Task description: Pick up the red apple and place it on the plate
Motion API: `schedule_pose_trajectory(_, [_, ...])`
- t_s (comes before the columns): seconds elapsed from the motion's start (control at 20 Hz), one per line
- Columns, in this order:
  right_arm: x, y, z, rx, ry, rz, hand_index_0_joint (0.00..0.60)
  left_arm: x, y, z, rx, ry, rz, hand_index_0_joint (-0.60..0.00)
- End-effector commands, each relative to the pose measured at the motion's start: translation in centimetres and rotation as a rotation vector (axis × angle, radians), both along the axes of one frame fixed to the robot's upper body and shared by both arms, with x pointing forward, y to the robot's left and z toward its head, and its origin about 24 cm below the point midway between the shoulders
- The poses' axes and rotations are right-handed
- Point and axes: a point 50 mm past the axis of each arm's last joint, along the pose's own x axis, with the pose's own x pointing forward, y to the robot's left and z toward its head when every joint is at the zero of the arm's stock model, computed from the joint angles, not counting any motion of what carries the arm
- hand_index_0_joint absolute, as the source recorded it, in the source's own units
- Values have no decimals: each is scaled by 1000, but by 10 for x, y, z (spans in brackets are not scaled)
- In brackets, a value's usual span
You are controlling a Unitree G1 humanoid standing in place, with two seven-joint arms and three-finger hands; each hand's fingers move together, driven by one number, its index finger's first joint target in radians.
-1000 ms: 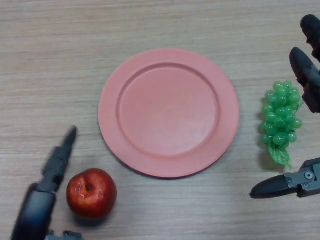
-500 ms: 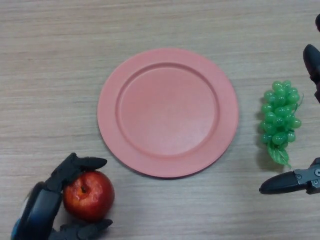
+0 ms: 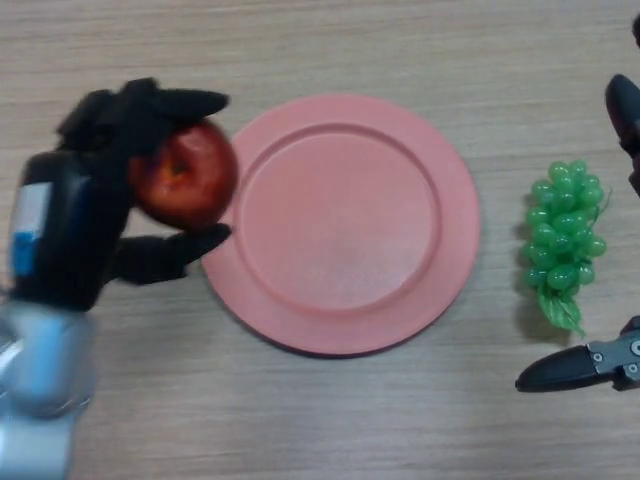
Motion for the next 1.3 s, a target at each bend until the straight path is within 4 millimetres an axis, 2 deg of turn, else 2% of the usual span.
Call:
schedule_pose_trajectory(0.05, [-15, -1, 23, -34, -184, -15, 0, 14, -14, 12, 52, -102, -33, -600])
schedule_pose_trajectory(0.2, [-17, -3, 21, -34, -192, -25, 0, 34, -31, -9, 94, -71, -60, -600])
schedule_pose_trajectory(0.35, [-18, -7, 23, -52, -204, -44, 0, 42, -40, -22, 60, 31, -130, -600])
schedule_pose_trajectory(0.45, [-18, -9, 23, -59, -211, -55, 0, 43, -36, -22, -112, 127, -154, -600])
schedule_pose_trajectory(0.5, [-18, -9, 23, -60, -210, -55, 0, 43, -36, -22, -118, 132, -154, -500])
schedule_pose_trajectory(0.55, [-18, -9, 23, -60, -210, -56, 0, 43, -35, -22, -129, 142, -152, -350])
schedule_pose_trajectory(0.6, [-17, -9, 22, -60, -209, -56, 0, 43, -35, -21, -132, 151, -142, -249])
schedule_pose_trajectory(0.65, [-17, -9, 21, -61, -207, -56, 0, 43, -33, -21, -134, 176, -119, -100])
schedule_pose_trajectory(0.7, [-16, -10, 21, -62, -202, -57, 0, 39, -32, -20, -143, 232, -94, -3])
schedule_pose_trajectory(0.85, [-14, -10, 21, -61, -193, -47, 0, 29, -26, -8, -130, 235, -81, 0])
schedule_pose_trajectory(0.95, [-12, -9, 22, -61, -183, -41, 0, 18, -18, 13, -132, 165, -72, 0])
schedule_pose_trajectory(1.2, [-7, -11, 25, -56, -161, -28, 0, -20, -1, 46, -223, 88, -136, 0])
schedule_pose_trajectory(1.3, [-4, -12, 24, -50, -160, -30, 0, -41, 7, 49, -307, 77, -177, 0])
